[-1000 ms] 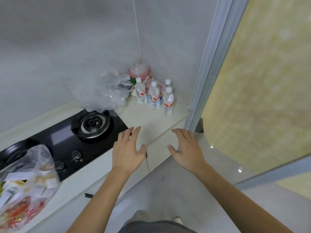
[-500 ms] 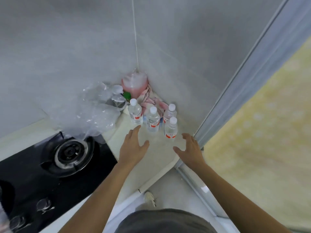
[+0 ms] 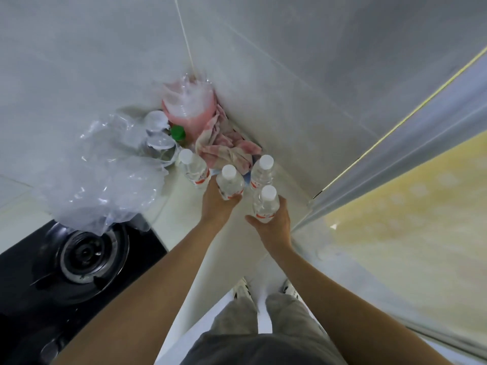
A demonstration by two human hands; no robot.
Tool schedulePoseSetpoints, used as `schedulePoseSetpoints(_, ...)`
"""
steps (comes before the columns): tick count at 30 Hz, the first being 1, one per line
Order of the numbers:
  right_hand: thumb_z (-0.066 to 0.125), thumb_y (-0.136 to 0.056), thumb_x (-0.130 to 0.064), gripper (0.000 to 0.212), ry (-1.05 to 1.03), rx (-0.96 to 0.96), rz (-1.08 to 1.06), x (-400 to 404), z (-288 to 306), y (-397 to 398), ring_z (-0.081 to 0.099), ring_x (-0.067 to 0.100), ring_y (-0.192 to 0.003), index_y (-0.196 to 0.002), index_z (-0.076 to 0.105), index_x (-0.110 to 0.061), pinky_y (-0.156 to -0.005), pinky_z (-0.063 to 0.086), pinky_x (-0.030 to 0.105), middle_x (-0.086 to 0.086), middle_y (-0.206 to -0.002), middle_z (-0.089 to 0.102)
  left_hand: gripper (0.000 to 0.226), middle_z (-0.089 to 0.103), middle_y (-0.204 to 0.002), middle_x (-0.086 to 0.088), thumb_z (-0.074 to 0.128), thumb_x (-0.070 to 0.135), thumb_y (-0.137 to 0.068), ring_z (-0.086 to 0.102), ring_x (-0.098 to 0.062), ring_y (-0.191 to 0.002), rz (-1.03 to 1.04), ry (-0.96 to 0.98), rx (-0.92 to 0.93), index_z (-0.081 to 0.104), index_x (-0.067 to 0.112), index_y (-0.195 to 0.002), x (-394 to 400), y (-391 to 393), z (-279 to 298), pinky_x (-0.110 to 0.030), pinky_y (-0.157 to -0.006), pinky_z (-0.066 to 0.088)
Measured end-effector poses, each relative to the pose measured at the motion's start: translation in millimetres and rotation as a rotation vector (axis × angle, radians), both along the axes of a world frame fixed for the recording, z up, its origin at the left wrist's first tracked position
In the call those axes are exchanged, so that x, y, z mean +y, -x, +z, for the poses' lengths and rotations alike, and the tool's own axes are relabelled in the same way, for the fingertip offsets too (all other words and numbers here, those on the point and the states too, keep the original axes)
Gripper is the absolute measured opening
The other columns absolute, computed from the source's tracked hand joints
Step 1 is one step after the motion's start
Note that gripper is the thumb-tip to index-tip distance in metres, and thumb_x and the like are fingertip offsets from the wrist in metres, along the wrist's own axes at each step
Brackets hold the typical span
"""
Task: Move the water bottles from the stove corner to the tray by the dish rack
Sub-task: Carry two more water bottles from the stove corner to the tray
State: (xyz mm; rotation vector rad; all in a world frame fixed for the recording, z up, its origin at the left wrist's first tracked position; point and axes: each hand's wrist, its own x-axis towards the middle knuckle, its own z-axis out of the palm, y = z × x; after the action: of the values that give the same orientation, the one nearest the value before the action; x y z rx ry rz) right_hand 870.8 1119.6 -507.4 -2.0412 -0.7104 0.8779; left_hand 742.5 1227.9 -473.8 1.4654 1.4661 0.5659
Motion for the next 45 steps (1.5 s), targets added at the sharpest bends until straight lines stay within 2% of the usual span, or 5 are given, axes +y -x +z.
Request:
schedulePoseSetpoints(8,0.096,-0.068,-0.022,0.063,-0.027,-0.027,0.004,6,-4,-13,0.068,0.022,-0.092,-0.118,0.058,-0.018,-0.074,0.054,0.025,-0.003,-0.101,0.071,0.056,0.070,-0.110,0.007,0.093,0.014,-0.075,0.071,-0.021,-0.106,0.073,-0.003,0.014,0.059,0.030,-0.117,2,-2,-18,-0.039,-0.091,0.058)
schedulePoseSetpoints(13,0.094,-0.073,-0.012,0.058,-0.059,0.016,0.094,-11,13,-30,0.067,-0.013,-0.080,-0.115,0.058,-0.029,-0.065,0.049,0.004,-0.024,-0.094,0.067,0.050,0.075,-0.103,0.013,0.093,0.024,-0.068,0.074,-0.017,-0.098,0.125,0.010,-0.029,0.064,0.041,-0.105,-29,19,-7,-0.046,-0.088,0.063)
schedulePoseSetpoints(19,0.095,-0.070,-0.010,0.061,-0.128,0.017,0.308,-21,39,-30,0.062,-0.021,-0.081,-0.123,0.064,-0.018,-0.072,0.044,-0.002,-0.021,-0.098,0.067,0.054,0.074,-0.098,0.019,0.094,0.016,-0.075,0.067,0.014,-0.091,0.290,-0.029,-0.089,0.063,0.043,-0.110,-95,51,20,-0.008,-0.079,0.052)
schedulePoseSetpoints(26,0.088,-0.072,-0.015,0.040,-0.145,0.345,0.656,-41,76,7,0.076,0.012,-0.087,-0.108,0.071,-0.021,-0.079,0.061,0.035,-0.004,-0.095,0.080,0.036,0.079,-0.100,0.008,0.089,0.011,-0.082,0.075,-0.008,-0.093,0.644,-0.067,-0.260,0.070,0.021,-0.111,-200,84,76,-0.024,-0.081,0.059)
schedulePoseSetpoints(45,0.087,-0.079,-0.013,0.041,-0.024,0.614,1.677,-345,174,336,0.077,0.024,-0.095,-0.116,0.069,-0.012,-0.081,0.062,0.034,0.010,-0.101,0.079,0.036,0.080,-0.107,0.000,0.081,0.021,-0.091,0.077,-0.021,-0.099,1.631,-0.417,-0.403,0.066,0.027,-0.123,-638,257,145,-0.029,-0.080,0.062)
